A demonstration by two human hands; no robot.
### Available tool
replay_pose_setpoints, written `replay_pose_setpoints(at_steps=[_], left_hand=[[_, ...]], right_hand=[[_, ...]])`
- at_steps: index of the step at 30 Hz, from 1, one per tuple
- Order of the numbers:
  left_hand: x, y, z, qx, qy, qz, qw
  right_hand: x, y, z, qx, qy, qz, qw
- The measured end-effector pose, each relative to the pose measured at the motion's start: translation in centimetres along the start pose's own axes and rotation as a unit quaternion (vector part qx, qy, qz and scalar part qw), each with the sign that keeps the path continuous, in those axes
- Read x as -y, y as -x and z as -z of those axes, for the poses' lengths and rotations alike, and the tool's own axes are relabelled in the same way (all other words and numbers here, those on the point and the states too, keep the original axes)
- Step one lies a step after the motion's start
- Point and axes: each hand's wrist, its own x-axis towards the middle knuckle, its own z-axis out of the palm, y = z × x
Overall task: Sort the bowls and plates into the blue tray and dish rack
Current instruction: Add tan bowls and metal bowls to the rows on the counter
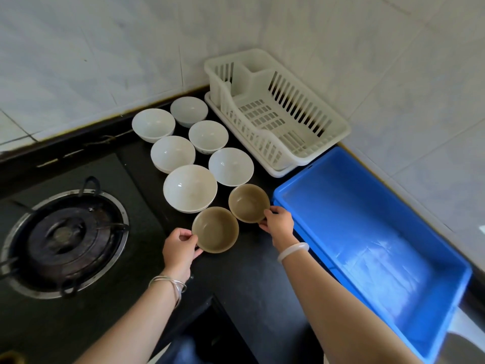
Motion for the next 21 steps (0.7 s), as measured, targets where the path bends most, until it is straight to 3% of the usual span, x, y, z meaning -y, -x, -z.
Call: replay_pose_setpoints(at_steps=[8,13,17,21], left_hand=[[0.2,0.4,0.0,-0.008,-0.028,-0.046,0.999],[0.0,1.2,0.6,-0.008,-0.152,-0.142,0.978],[-0.5,2.6,0.6,-0.007,-0.255,-0.208,0.944],[-1.0,5.3,-0.4,0.027,-0.274,-0.257,0.926]], right_hand=[[-0.2,0.5,0.6,0.034,0.008,-0.008,0.999],[-0.1,1.2,1.3,0.048,0.042,0.003,0.998],[0.0,2.8,3.3,0.045,0.1,0.065,0.992],[-0.4,5.5,6.9,0.015,0.15,0.146,0.978]])
